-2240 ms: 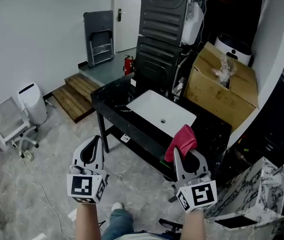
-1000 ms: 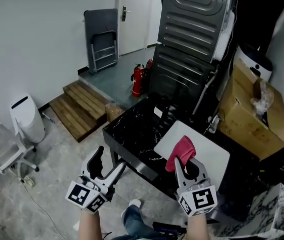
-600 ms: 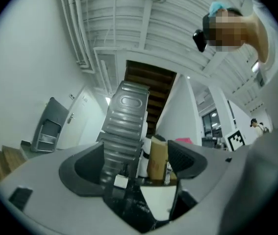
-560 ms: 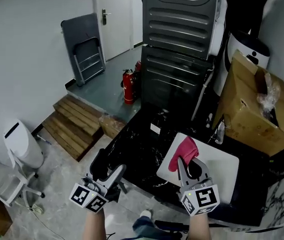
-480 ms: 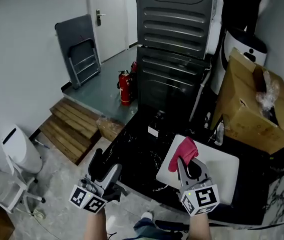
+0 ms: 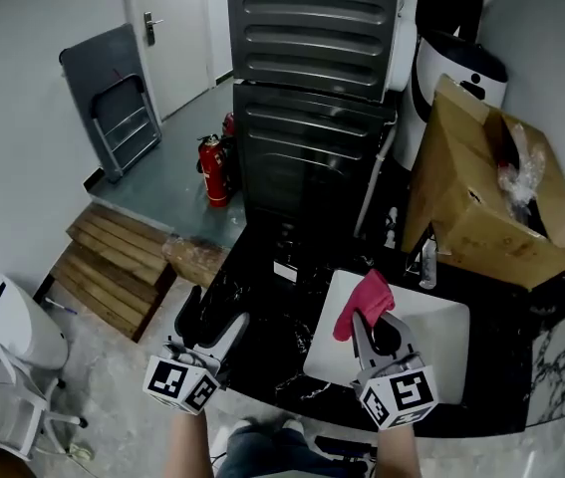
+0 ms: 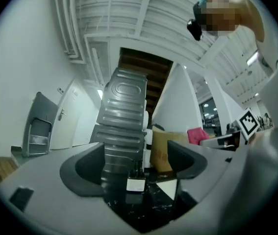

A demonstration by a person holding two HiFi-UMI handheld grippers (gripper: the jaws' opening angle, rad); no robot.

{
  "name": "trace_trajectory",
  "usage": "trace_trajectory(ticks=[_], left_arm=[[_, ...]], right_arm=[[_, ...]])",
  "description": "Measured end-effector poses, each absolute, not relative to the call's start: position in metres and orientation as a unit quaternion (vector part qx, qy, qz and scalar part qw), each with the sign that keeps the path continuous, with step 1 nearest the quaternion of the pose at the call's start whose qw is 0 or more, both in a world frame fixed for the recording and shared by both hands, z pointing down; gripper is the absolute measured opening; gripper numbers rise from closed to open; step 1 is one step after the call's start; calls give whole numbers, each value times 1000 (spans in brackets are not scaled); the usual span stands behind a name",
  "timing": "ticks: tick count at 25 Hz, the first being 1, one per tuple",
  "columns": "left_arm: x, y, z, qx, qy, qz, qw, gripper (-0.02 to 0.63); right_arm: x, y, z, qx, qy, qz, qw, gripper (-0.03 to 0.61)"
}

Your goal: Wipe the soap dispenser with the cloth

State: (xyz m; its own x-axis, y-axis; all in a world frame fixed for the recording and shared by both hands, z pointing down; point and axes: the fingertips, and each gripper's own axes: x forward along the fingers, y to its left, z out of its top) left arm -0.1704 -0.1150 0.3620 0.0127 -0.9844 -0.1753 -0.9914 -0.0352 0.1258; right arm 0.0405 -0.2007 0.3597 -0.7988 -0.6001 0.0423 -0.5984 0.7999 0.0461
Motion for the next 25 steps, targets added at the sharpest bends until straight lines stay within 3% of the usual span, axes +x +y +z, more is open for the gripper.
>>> trace_trajectory(ticks=[25], left_arm=[[-149, -296, 447, -878, 473, -51, -61, 393]], right_arm=[[39, -219, 355, 443, -892, -47, 75, 53]])
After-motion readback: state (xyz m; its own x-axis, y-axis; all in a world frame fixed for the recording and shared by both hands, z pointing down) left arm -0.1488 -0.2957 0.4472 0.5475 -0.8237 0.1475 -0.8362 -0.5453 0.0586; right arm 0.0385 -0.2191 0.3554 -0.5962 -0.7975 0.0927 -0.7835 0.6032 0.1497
